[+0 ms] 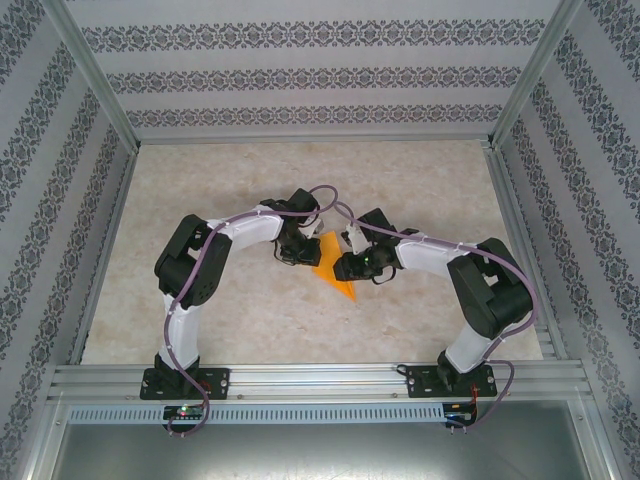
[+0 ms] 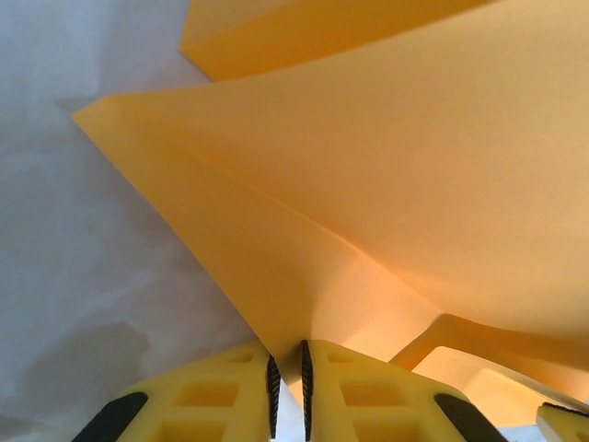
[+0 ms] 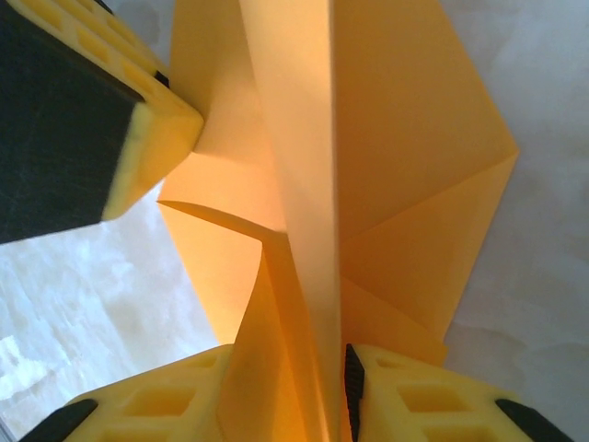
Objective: Fold a paper plane with a square sheet of paper (pick it up from the middle)
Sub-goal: Move a paper plane to the center of the table.
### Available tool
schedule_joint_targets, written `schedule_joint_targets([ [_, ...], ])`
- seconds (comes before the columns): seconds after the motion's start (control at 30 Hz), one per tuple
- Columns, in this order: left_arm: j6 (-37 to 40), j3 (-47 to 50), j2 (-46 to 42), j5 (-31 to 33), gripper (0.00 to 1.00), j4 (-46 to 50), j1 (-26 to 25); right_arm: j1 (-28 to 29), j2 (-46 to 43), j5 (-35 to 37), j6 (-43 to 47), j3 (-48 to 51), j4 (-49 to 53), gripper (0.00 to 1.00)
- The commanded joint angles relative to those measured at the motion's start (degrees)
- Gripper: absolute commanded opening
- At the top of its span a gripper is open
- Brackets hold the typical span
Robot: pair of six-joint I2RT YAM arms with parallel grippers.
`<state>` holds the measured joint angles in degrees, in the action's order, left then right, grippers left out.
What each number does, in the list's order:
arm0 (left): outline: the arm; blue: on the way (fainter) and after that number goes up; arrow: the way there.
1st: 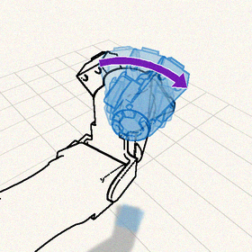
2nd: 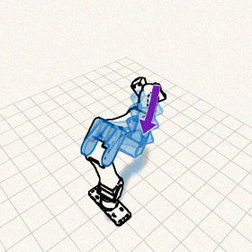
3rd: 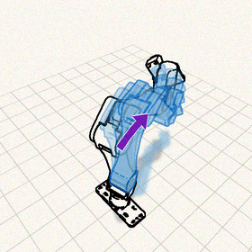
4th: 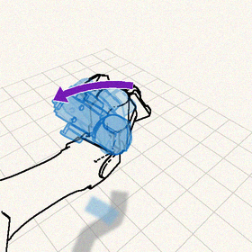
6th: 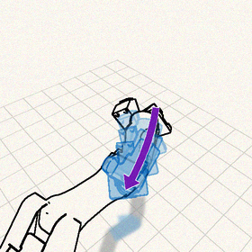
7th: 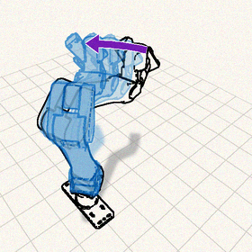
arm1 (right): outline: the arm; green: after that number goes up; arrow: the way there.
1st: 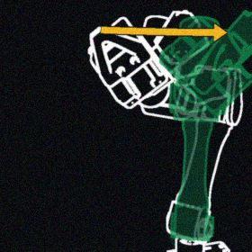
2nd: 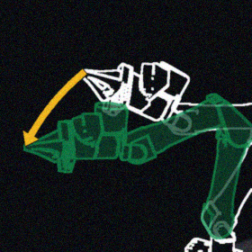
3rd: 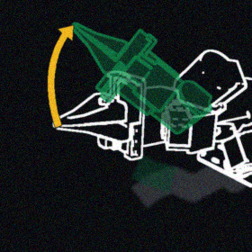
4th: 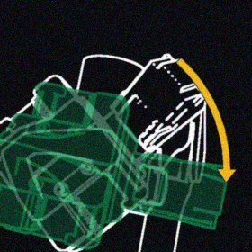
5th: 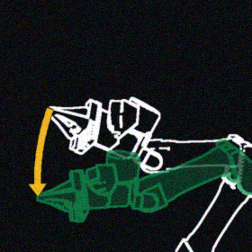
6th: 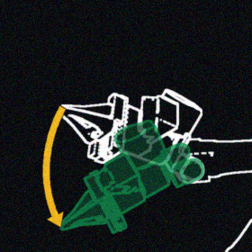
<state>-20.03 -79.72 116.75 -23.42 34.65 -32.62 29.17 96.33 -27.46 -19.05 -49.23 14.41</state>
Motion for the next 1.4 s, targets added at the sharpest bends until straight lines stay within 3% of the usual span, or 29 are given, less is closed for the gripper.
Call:
schedule_joint_targets([
  [0.0,1.30,0.82,2.61,-0.20,0.18,2.82,-0.86,0.80,-0.98,2.40,1.30,0.80,0.35,0.33],
  [0.33,1.77,1.15,2.43,-0.54,0.17,2.98,-0.86,2.10,0.40,3.46,0.59,-0.10,-0.11,0.20],
  [0.6,1.34,1.24,0.64,-1.97,0.19,1.84,-0.87,3.04,-1.50,7.42,0.05,-1.14,1.73,0.04],
  [0.8,0.87,0.71,-3.48,-2.67,0.28,1.70,-0.74,6.13,-5.95,15.60,-1.84,-1.50,5.58,0.02],
  [1.0,0.74,1.95,-9.80,-2.79,0.38,2.69,1.16,12.19,-8.01,26.82,-9.64,-3.26,12.97,0.01],
  [1.37,1.30,13.16,-22.23,-4.37,0.54,1.71,7.12,22.03,-3.32,28.96,-24.61,-4.90,13.45,0.03],
])
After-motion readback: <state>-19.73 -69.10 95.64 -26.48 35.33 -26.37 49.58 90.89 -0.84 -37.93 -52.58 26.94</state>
